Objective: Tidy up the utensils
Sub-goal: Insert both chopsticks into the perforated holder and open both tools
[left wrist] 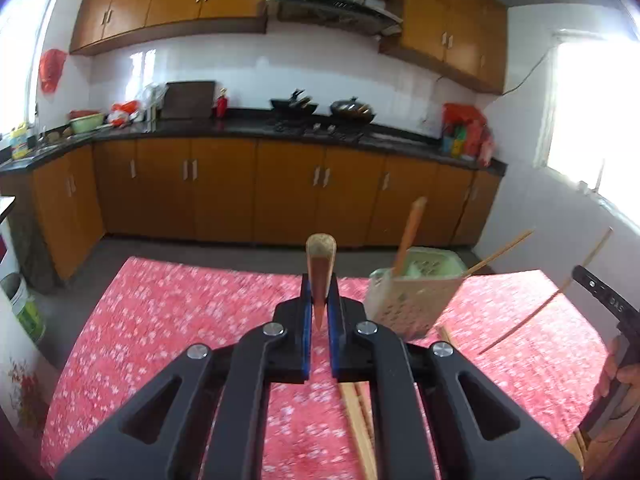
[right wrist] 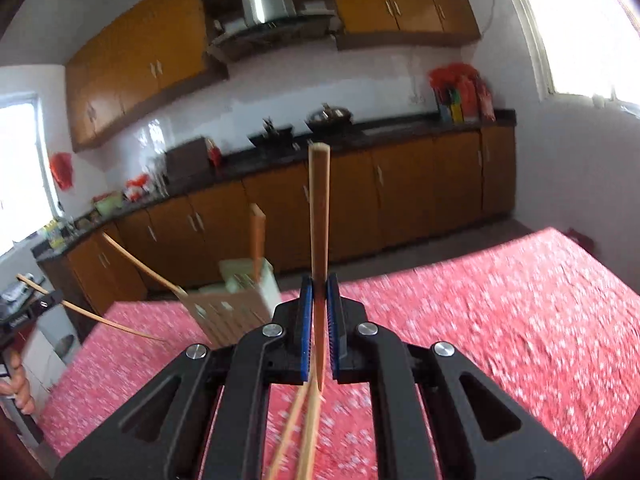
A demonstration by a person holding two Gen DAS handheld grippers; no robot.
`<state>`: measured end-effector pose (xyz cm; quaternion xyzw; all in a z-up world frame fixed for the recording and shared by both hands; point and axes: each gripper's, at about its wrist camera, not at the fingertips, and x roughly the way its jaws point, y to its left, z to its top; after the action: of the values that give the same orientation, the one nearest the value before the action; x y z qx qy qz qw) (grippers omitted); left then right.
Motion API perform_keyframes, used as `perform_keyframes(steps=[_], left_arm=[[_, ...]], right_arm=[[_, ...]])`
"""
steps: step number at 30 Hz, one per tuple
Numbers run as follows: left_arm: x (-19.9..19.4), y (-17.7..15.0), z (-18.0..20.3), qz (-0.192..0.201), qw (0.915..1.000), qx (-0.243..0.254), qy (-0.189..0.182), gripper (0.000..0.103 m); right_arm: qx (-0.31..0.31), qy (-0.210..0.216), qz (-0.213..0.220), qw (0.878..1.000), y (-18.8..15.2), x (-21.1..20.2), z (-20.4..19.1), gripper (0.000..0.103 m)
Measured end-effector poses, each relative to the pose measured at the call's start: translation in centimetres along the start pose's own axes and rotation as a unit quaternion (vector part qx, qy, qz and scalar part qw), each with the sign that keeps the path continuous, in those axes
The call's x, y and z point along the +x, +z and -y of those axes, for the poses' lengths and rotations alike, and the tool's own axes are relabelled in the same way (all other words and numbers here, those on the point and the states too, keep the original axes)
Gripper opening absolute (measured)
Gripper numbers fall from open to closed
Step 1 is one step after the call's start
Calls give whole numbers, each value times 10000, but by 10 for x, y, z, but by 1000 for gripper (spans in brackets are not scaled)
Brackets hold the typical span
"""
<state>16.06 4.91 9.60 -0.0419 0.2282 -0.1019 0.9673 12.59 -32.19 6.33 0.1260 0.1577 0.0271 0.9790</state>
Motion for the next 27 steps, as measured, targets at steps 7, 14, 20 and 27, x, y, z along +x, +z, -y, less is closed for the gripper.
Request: perform_keyframes(steps=[7, 14, 20, 27], left_arm=[[-25, 27, 42, 241, 9976, 346, -542, 8], [-27, 43, 65, 466, 9955, 363, -734, 8], [-9, 64, 78, 847, 9944, 154, -608, 8], [13, 77, 87, 1248, 9911, -127, -434, 8]], right_arm=[[-41, 473, 571, 9972, 31, -20, -27, 8], [-83, 621, 742, 9953, 40, -12, -40, 8], [-138, 587, 921, 9939, 47, 1, -49, 8], [-78, 431, 1037, 9936, 49, 29, -48, 8]])
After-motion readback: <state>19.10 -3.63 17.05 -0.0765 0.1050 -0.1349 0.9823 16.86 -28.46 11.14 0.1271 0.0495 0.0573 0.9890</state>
